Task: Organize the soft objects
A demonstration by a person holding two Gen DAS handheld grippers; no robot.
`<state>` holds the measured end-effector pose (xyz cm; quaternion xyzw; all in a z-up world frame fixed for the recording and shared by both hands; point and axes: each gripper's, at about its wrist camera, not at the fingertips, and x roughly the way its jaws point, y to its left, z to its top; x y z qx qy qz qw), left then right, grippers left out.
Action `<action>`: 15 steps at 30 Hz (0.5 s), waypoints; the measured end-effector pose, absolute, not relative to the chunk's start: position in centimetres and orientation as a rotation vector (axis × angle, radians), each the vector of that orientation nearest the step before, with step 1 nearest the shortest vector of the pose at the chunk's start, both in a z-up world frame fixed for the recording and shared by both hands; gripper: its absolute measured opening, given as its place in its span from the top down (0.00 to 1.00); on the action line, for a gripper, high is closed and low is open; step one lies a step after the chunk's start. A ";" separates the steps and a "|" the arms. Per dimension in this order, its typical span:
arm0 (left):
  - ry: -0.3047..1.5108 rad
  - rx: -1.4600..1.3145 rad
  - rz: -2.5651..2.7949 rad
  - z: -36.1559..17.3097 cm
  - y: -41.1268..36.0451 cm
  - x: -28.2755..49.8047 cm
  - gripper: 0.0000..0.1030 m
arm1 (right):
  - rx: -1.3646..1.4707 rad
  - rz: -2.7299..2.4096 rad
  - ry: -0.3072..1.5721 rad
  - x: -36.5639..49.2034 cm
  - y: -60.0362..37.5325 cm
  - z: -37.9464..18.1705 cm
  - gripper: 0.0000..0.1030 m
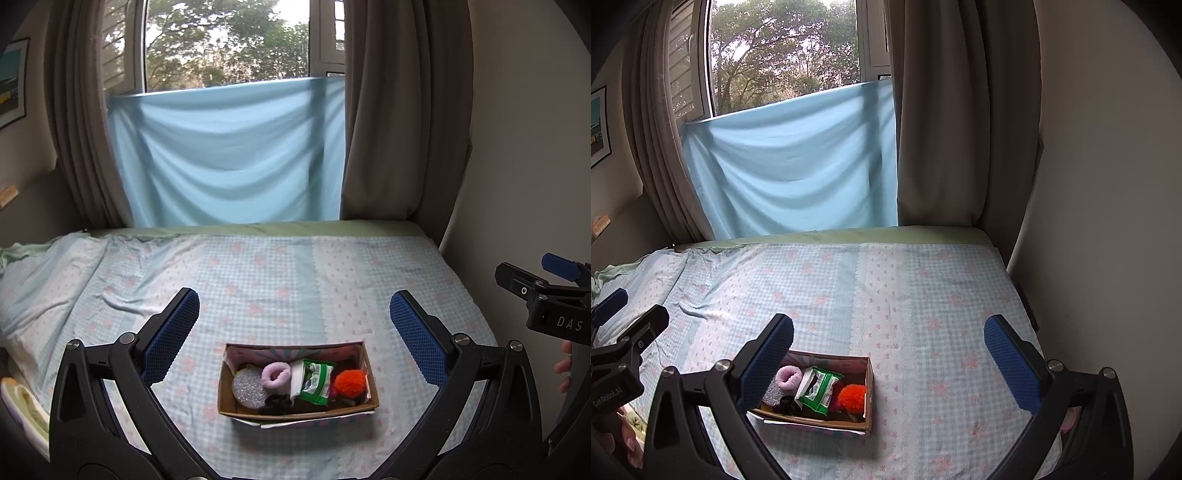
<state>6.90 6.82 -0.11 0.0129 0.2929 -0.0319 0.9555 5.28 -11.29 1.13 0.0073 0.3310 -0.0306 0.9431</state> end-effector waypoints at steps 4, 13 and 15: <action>0.596 0.026 -0.066 0.0 6.8 6.8 0.00 | 0.015 -0.064 0.673 5.3 -11.3 1.1 0.00; 0.605 0.025 -0.073 -0.2 6.6 7.0 0.00 | 0.009 -0.068 0.672 5.7 -11.3 0.9 0.00; 0.606 0.023 -0.076 -0.3 6.5 7.1 0.00 | 0.007 -0.068 0.672 5.7 -11.3 0.8 0.00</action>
